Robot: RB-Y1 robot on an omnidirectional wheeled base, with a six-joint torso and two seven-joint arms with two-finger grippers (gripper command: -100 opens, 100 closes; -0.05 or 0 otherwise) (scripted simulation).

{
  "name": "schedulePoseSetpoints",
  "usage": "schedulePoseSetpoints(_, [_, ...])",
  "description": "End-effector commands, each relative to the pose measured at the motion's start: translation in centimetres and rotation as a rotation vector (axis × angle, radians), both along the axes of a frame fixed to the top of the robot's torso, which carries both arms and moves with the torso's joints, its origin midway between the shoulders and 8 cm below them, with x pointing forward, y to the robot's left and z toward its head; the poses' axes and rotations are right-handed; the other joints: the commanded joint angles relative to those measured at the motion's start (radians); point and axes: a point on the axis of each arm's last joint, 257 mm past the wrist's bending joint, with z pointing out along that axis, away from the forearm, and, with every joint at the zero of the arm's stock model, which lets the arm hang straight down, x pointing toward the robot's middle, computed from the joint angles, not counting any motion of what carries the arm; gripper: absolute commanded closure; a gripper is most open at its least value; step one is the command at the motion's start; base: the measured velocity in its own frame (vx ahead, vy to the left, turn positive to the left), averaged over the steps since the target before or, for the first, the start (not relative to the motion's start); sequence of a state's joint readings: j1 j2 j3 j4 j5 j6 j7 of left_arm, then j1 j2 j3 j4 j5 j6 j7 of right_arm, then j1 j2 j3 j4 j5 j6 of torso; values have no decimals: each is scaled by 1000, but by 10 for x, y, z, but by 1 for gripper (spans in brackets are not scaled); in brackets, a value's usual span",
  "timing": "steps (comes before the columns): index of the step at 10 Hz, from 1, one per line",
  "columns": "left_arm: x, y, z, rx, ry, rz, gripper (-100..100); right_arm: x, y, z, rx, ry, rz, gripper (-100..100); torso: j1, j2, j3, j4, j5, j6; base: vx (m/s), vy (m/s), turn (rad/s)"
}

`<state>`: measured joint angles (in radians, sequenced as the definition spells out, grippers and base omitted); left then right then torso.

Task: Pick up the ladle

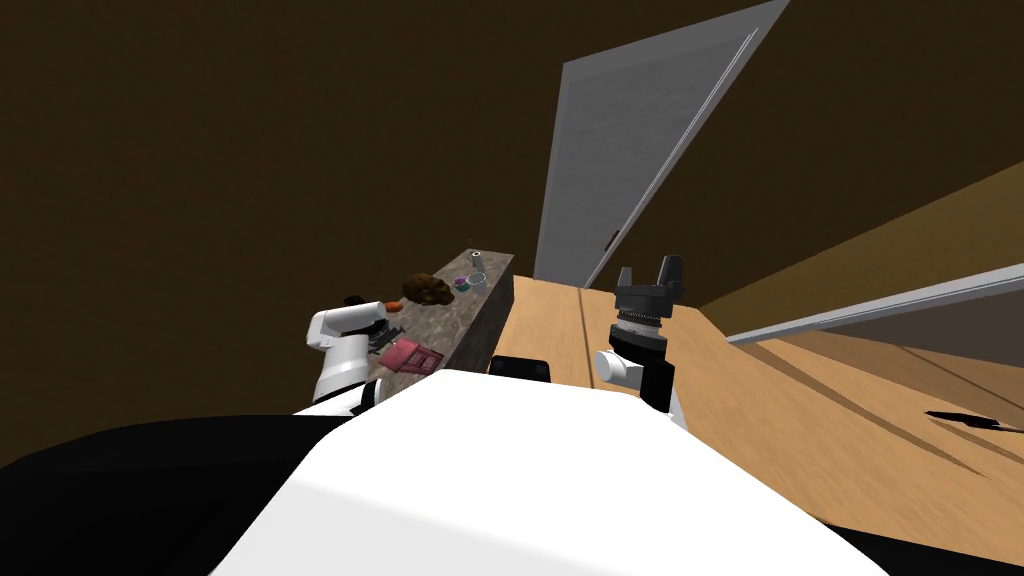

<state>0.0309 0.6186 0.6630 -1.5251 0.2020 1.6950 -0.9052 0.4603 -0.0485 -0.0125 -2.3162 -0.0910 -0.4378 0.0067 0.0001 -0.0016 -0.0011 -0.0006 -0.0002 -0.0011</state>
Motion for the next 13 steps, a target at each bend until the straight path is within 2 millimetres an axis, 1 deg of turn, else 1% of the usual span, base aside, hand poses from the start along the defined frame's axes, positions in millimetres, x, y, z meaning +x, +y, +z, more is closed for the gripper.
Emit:
schedulePoseSetpoints(1, [-1, 6, 1, 2, 1, -21, -100, 0, 0, 0, 0, 0, 0, 0, 0, 0, 0, 0, 0, 0, 98, -47, 113])
schedulePoseSetpoints(2, [-5, 16, 0, 4, -10, -16, -100, 0, 0, 0, 0, 0, 0, 0, -2, -2, -1, 0, 0, 0, 125, -56, 173])
schedulePoseSetpoints(3, [-5, 16, 0, 3, -1, -41, -100, 0, 0, 0, 0, 0, 0, 0, -2, -3, -2, -1, -1, 0, 110, -53, 76])
schedulePoseSetpoints(4, [-8, 25, -1, 5, -14, -31, -100, 0, 0, 0, 0, 0, 0, 0, -2, -3, -2, -1, -1, 1, 115, -62, 151])
schedulePoseSetpoints(6, [-8, 25, -1, 4, -1, -65, -100, 0, 0, 0, 0, 0, 0, 0, -3, -3, -2, -1, -1, 1, 62, -38, 41])
schedulePoseSetpoints(7, [-13, 34, -3, 5, -9, -66, -100, 0, 0, 0, 0, 0, 0, 0, -1, -1, -1, 0, 0, 2, 67, -16, 149])
schedulePoseSetpoints(8, [-13, 34, -3, 4, -1, -87, -100, 0, 0, 0, 0, 0, 0, 0, 0, -2, -1, 0, 0, 1, 76, -30, 86])
schedulePoseSetpoints(9, [-17, 42, -5, 5, -12, -82, -100, 0, 0, 0, 0, 0, 0, 0, -1, -2, -2, -1, 0, 2, 111, -50, 152])
schedulePoseSetpoints(10, [-17, 42, -5, 5, -2, -108, -100, 0, 0, 0, 0, 0, 0, 0, -2, -5, -3, -1, 0, 1, 110, -56, 88])
schedulePoseSetpoints(11, [-22, 50, -7, 5, -13, -100, -100, 0, 0, 0, 0, 0, 0, 0, -3, -6, -4, -1, 0, 3, 123, -75, 140])
schedulePoseSetpoints(13, [-22, 50, -7, 5, -1, -133, -100, 0, 0, 0, 0, 0, 0, 0, -5, -7, -5, -2, 1, 4, 54, -50, 34])
